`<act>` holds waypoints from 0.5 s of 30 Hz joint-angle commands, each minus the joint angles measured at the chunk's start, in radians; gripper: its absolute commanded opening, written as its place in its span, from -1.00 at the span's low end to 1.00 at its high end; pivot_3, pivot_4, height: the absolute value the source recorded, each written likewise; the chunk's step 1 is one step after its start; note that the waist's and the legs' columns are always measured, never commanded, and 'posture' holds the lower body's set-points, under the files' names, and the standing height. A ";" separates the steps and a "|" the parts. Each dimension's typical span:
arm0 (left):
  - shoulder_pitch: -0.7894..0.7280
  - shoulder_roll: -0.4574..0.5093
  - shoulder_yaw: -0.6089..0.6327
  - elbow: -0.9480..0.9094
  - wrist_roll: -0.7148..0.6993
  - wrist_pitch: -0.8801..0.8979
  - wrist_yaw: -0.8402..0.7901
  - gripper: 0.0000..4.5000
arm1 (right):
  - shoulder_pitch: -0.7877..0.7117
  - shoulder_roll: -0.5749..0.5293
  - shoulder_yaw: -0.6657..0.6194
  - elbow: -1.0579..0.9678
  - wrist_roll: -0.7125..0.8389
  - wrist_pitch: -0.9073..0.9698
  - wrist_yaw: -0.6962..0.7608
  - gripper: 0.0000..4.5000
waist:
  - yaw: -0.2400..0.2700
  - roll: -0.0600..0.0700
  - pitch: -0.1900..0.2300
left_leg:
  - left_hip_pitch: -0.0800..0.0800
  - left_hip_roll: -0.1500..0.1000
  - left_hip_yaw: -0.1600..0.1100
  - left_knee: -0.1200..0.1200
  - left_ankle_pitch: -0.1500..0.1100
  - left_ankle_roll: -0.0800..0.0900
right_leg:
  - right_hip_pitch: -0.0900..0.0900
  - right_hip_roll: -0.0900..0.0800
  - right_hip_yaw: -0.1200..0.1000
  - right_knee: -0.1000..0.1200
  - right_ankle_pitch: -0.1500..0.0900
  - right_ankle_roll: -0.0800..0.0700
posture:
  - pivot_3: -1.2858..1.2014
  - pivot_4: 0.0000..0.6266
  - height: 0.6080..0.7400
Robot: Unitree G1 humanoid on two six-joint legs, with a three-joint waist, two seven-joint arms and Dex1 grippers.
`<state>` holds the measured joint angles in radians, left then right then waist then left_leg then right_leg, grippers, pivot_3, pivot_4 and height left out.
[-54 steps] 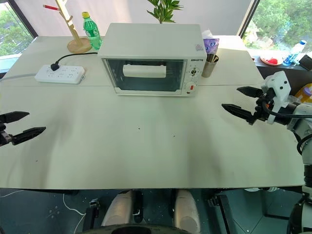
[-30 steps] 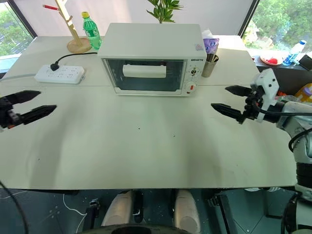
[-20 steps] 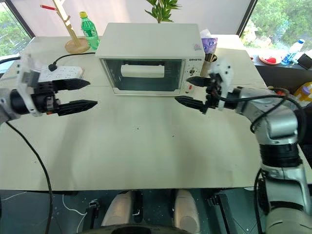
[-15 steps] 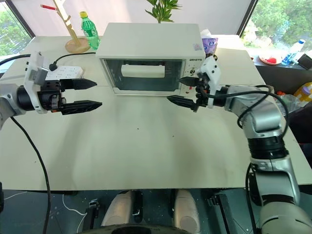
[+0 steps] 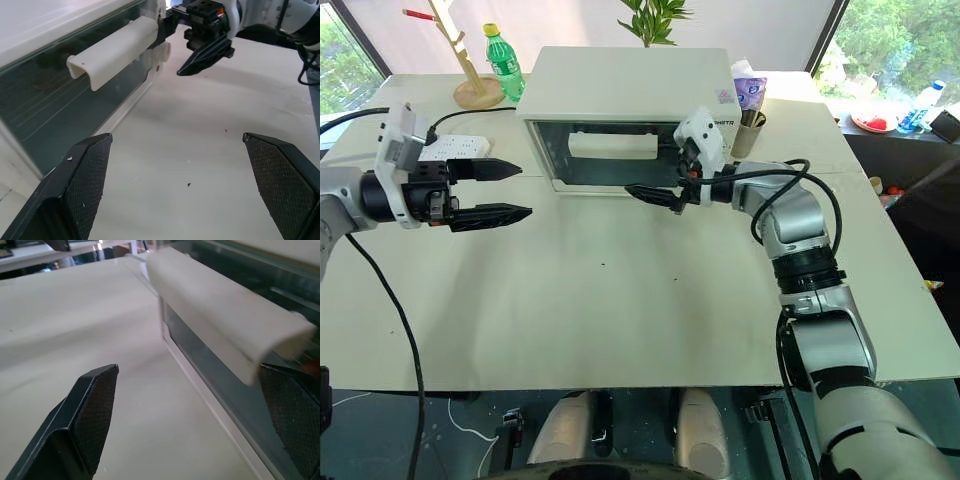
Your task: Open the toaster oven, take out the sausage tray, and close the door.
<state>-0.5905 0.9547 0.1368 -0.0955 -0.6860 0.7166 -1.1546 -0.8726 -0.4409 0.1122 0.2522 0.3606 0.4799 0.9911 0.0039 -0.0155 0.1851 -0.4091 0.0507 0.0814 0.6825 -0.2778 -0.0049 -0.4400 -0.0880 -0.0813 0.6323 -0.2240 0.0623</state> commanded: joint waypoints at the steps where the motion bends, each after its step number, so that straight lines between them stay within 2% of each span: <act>1: -0.020 -0.006 0.033 0.013 0.007 -0.023 0.010 0.97 | 0.007 0.011 -0.016 -0.128 0.039 0.026 0.001 1.00 | 0.000 0.000 0.000 | 0.000 0.000 0.000 0.000 0.000 0.000 | 0.000 0.000 0.000 0.000 0.000 0.000 | 0.03 -0.52 0.73; 15: -0.231 -0.103 -0.016 0.207 0.032 0.000 -0.010 0.97 | 0.269 0.030 -0.032 -0.522 0.105 0.186 -0.152 1.00 | 0.001 0.000 0.000 | 0.000 0.000 0.000 0.000 0.000 0.000 | -0.001 0.001 0.000 0.001 0.000 0.000 | 0.03 -0.52 0.73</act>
<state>-0.7752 0.8525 0.1120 0.0977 -0.6498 0.7148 -1.1528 -0.6071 -0.4192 0.0927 -0.1738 0.4265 0.6690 0.8479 0.0048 -0.0157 0.1851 -0.4094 0.0508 0.0810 0.6823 -0.2777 -0.0050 -0.4407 -0.0874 -0.0814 0.6334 -0.2240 0.0624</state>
